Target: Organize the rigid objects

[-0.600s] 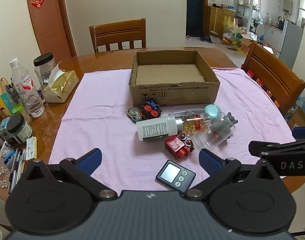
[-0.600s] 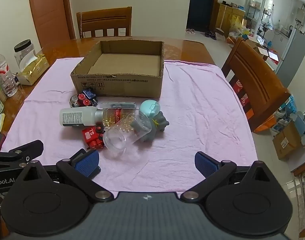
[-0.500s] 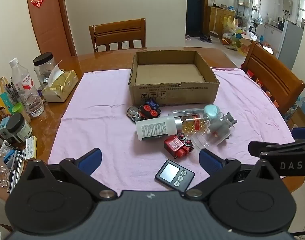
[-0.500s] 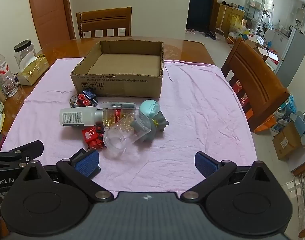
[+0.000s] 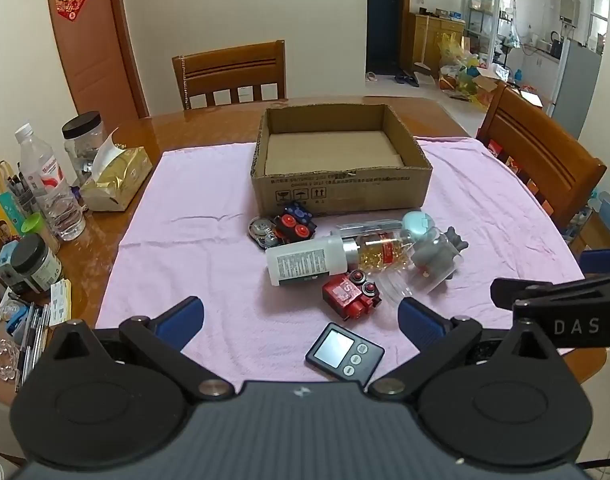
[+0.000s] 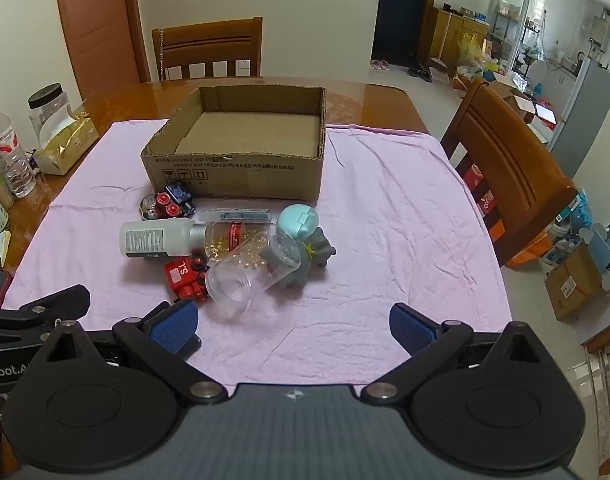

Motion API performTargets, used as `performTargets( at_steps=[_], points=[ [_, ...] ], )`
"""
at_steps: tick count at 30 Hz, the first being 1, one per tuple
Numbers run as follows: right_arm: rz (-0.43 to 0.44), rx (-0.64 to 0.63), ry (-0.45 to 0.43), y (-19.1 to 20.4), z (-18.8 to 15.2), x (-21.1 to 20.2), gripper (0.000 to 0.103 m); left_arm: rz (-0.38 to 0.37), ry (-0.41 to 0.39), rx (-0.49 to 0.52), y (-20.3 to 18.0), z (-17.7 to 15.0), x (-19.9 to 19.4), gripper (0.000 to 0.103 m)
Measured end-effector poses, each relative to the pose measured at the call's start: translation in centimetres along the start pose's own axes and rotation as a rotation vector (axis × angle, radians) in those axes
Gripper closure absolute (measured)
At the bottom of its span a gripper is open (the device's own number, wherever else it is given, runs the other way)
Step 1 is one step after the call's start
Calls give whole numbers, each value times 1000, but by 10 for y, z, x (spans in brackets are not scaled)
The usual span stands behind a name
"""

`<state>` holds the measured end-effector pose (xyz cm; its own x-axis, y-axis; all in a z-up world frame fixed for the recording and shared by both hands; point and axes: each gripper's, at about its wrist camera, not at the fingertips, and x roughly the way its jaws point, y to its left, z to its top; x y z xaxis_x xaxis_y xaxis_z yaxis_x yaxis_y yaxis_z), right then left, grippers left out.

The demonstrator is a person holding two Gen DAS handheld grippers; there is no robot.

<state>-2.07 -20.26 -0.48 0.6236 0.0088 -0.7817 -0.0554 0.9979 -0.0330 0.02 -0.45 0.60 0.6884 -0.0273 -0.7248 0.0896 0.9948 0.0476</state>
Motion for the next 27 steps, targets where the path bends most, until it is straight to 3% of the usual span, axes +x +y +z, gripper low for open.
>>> performTargets(
  at_steps=[27],
  points=[
    [0, -7, -10, -4, 5, 1, 0, -4, -5, 11, -3, 4, -2, 1]
  ],
)
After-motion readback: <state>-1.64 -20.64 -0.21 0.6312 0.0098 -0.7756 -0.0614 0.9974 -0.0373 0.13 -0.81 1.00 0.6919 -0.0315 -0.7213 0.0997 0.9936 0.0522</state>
